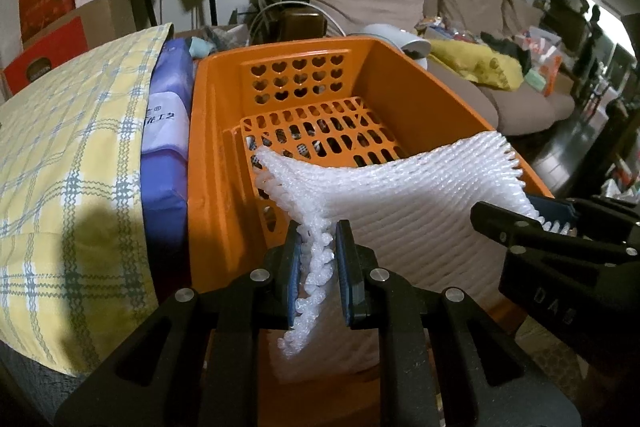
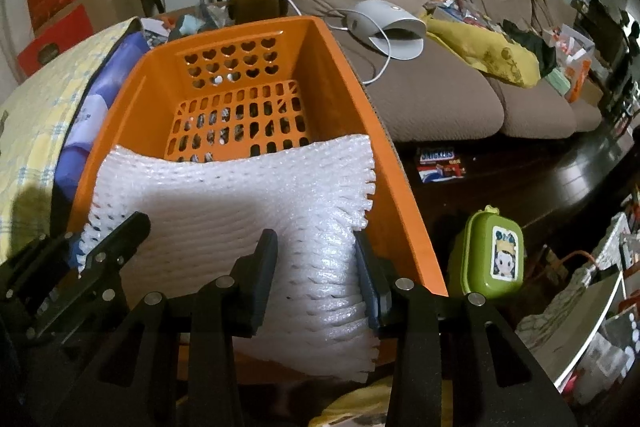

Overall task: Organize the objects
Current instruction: 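Lower the foam net stack with both tools down into the orange basket, then press the foam net stack onto the basket floor with both tools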

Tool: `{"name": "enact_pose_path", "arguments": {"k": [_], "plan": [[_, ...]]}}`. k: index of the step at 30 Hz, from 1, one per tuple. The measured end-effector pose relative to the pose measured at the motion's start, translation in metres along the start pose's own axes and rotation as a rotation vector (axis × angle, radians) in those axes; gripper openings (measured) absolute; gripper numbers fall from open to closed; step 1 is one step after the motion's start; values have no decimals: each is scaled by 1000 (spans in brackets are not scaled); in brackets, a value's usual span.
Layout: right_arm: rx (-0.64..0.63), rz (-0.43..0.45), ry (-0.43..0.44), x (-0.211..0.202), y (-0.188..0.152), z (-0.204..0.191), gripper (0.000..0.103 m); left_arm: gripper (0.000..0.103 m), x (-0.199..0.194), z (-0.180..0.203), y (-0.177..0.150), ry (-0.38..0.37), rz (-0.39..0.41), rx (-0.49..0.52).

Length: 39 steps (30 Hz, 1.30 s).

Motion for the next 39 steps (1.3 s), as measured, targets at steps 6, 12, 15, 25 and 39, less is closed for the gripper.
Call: {"name": "enact_pose_path", "arguments": {"k": [6, 12, 15, 25, 39], "plan": [[1, 7, -1, -1, 1, -1, 39, 15, -1, -1, 0, -3, 4, -12], [5, 1, -5, 0, 1, -1, 39, 15, -1, 0, 1, -3, 1, -9], [6, 3, -1, 0, 2, 0, 39, 15, -1, -1, 1, 3, 7, -9], [13, -6, 4, 1, 2, -3, 39, 15, 0, -3, 1, 15, 1, -16], [16, -48, -5, 9, -1, -4, 39, 15, 7, 1, -1, 26, -18, 2]]}}
Point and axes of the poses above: each gripper's, at about its wrist camera, not at the fingertips, and x roughly the way its jaws point, z to its right, y to its top, the point moved 2 cm from there along x, roughly the way its jaws point, and after that the axes turned 15 degrees about -z, right-handed, at the moved point
